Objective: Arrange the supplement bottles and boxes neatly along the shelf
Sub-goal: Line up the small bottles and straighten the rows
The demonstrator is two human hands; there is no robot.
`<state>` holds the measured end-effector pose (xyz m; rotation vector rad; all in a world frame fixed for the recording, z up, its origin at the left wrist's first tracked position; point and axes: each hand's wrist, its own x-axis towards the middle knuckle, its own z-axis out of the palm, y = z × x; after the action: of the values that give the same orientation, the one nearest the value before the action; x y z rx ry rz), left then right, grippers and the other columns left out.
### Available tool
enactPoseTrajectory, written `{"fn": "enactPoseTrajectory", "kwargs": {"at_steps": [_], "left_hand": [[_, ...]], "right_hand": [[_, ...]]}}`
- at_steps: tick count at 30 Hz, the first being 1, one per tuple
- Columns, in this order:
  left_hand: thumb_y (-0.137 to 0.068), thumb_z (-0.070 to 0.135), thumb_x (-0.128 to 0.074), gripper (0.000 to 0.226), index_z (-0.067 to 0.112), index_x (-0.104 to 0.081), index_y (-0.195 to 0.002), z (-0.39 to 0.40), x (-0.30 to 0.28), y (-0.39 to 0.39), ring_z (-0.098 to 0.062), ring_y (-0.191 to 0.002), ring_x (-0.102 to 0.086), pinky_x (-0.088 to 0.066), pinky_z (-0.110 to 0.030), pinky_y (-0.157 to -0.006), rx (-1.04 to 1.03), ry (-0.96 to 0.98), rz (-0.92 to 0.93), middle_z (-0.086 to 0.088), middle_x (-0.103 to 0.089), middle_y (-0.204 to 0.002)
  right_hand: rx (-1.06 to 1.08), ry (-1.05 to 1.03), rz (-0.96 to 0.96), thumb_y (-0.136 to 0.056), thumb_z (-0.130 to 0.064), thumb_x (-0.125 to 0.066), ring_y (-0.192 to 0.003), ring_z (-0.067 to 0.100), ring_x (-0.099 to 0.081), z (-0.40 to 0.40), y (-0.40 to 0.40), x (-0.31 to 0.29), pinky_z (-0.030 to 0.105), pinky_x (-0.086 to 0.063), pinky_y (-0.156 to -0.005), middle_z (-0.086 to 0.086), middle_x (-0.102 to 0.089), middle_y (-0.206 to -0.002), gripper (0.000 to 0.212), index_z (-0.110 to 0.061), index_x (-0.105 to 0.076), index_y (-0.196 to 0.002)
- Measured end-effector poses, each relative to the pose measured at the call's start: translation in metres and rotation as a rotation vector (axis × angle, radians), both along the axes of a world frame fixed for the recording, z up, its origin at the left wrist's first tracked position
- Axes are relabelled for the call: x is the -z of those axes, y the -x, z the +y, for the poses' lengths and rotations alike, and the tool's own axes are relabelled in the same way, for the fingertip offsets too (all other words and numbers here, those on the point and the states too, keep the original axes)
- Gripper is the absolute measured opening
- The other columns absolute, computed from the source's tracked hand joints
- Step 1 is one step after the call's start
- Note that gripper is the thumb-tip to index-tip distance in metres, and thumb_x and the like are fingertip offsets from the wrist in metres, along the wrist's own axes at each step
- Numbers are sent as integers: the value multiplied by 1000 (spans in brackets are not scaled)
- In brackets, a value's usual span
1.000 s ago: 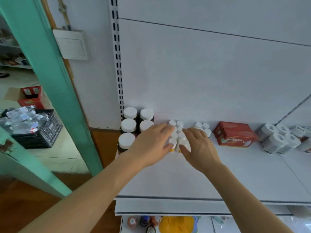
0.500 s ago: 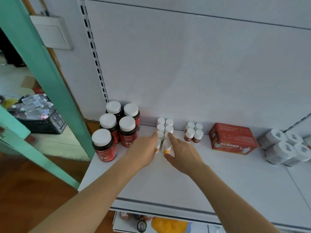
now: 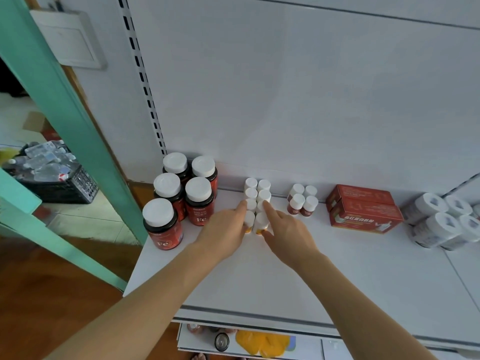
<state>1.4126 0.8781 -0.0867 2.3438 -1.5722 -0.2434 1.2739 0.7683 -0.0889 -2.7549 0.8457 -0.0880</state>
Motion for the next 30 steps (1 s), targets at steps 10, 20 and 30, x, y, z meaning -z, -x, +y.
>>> {"fn": "enactPoseTrajectory", "kwargs": {"at_steps": [10,20,30], "left_hand": [[-91,55,-52,70,18,-25,-145,-2,-9,-1,-32,-104,-61,-51,-42,-76,18,-18,45,-7,-54,-127],[-101,25,-37,44,18,-34,-144,-45,-16,-12,-33,-109,-59,-49,-43,-82,-118,0,34,-8,-54,-130],[-100,22,-42,32,18,-53,-129,-61,-11,-23,-26,-117,-55,-45,-36,-88,-178,82,190,-2,-61,-129]], "right_hand": [[-59,-5,-68,-94,-38,-53,-102,30,-60,-5,13,-22,38,-49,-74,4,-57,-125,74,-19,-17,-155],[44,109,11,-103,-26,-40,-106,29,-58,-36,-25,-46,31,-35,-69,6,-63,-121,40,-19,-41,-142],[104,-33,79,-103,-30,-36,-91,32,-59,-51,-43,-31,34,-42,-67,7,-66,-98,30,-26,-47,-130]]}}
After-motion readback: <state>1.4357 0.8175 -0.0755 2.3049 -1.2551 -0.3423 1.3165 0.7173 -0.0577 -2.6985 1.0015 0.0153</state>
